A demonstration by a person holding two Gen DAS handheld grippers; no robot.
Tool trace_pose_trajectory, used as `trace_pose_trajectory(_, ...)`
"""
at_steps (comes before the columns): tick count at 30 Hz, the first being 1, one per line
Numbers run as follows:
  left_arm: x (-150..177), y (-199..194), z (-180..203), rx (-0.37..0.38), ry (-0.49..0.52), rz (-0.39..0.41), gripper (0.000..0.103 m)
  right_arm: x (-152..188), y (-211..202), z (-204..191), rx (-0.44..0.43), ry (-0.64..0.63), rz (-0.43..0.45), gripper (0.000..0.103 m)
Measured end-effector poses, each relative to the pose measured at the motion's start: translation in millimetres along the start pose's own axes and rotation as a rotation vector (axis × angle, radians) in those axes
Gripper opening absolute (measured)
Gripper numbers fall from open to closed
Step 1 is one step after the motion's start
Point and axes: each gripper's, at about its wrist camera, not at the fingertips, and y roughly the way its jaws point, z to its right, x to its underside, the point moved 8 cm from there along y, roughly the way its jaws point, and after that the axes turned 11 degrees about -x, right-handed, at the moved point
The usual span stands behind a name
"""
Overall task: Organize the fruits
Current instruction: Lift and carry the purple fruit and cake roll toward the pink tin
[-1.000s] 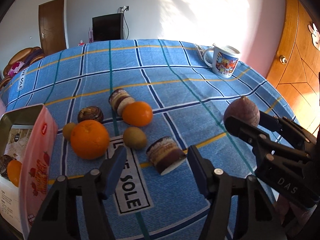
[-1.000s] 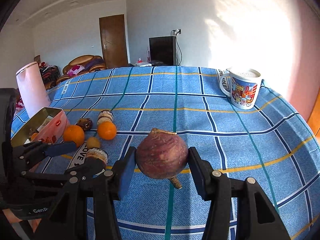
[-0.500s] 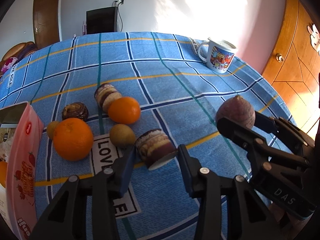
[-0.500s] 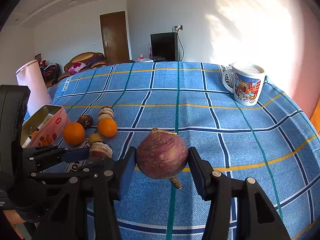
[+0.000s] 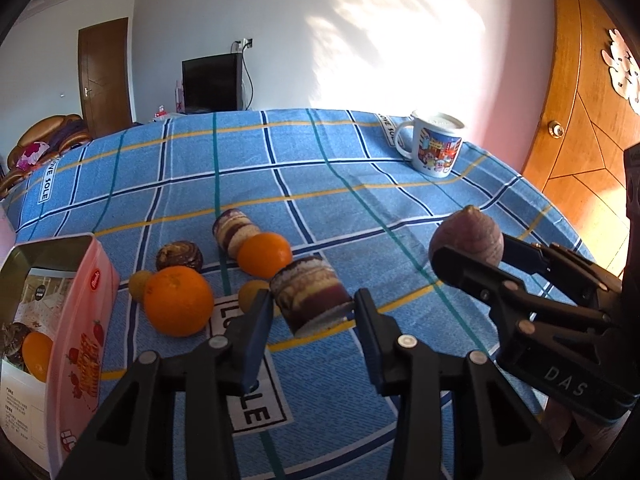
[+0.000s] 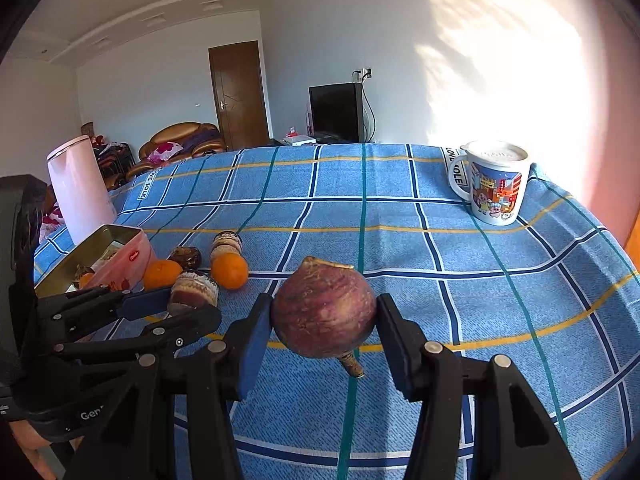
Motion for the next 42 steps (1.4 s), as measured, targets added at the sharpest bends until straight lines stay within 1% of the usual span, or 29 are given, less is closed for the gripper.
trace_pose_trajectory(7, -2.9, -6.9, -2.2, -0.019, -0.005, 0.041, 0.043, -2.9, -7.2, -3.5, -0.007, -0.016, 0.039, 0.054)
trace_pose_trajectory(27, -6.9, -25.6, -9.6, -0.036, -0.018, 0.134, 0.043, -6.5, -21.4, -10.7, -0.017, -0.051, 0.111, 0.054)
trace_pose_trajectory(42, -9.5, -35.9, -12.3, -0.044, -0.028, 0.187, 0.043, -8.4, -31.4, -15.1, -0.026, -0.071, 0.164, 0.054)
